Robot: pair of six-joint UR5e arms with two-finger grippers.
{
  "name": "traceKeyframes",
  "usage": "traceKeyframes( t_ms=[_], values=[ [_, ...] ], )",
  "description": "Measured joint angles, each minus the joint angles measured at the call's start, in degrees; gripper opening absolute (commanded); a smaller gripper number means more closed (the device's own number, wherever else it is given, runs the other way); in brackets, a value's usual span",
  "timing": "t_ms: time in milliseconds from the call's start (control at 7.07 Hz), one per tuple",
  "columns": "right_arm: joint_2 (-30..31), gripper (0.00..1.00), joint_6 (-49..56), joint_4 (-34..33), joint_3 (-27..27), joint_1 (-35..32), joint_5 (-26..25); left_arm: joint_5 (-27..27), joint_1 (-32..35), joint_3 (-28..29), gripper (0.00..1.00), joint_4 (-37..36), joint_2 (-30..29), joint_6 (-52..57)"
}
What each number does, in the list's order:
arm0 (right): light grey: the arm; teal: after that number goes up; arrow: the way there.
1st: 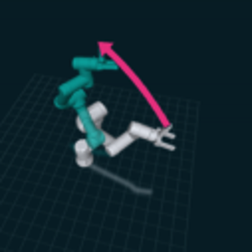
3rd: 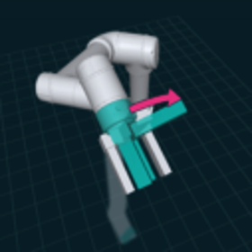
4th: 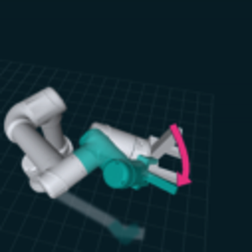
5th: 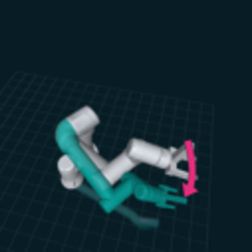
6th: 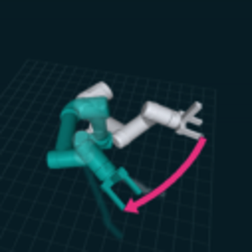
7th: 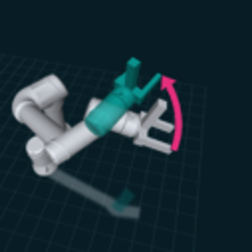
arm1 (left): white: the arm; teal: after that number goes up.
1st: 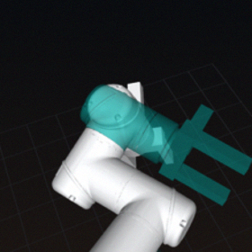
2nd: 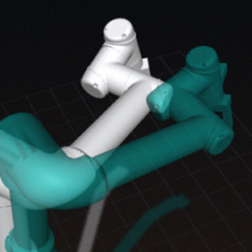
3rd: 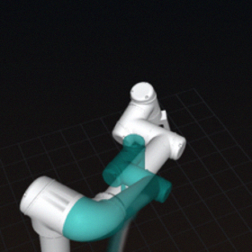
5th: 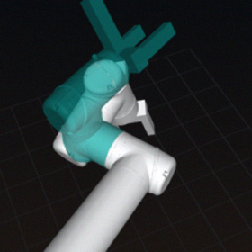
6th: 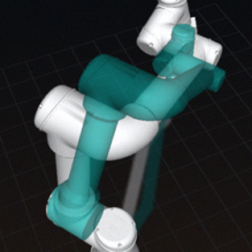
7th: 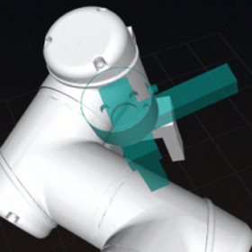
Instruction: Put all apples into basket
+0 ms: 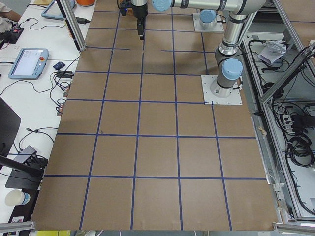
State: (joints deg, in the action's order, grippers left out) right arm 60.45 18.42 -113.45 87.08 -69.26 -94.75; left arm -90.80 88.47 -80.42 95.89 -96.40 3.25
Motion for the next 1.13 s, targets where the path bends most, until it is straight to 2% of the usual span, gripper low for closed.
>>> traceKeyframes(
  t_ms=[566, 848, 1131],
  values=[
    [0.43, 1.0, -0.04, 2.47, -0.77, 0.09, -0.46, 0.01, 0.0, 0.05, 1.0, 0.0, -0.02, 0.06],
    [5.05, 1.0, -0.53, 8.28, -1.65, 0.09, -0.14, 0.01, -0.02, 0.08, 1.0, 0.0, -0.02, 0.07],
    [13.13, 1.0, -2.85, 17.9, -1.82, -0.26, 0.75, 0.01, -0.03, 0.04, 1.0, 0.0, -0.02, 0.05]
  ],
)
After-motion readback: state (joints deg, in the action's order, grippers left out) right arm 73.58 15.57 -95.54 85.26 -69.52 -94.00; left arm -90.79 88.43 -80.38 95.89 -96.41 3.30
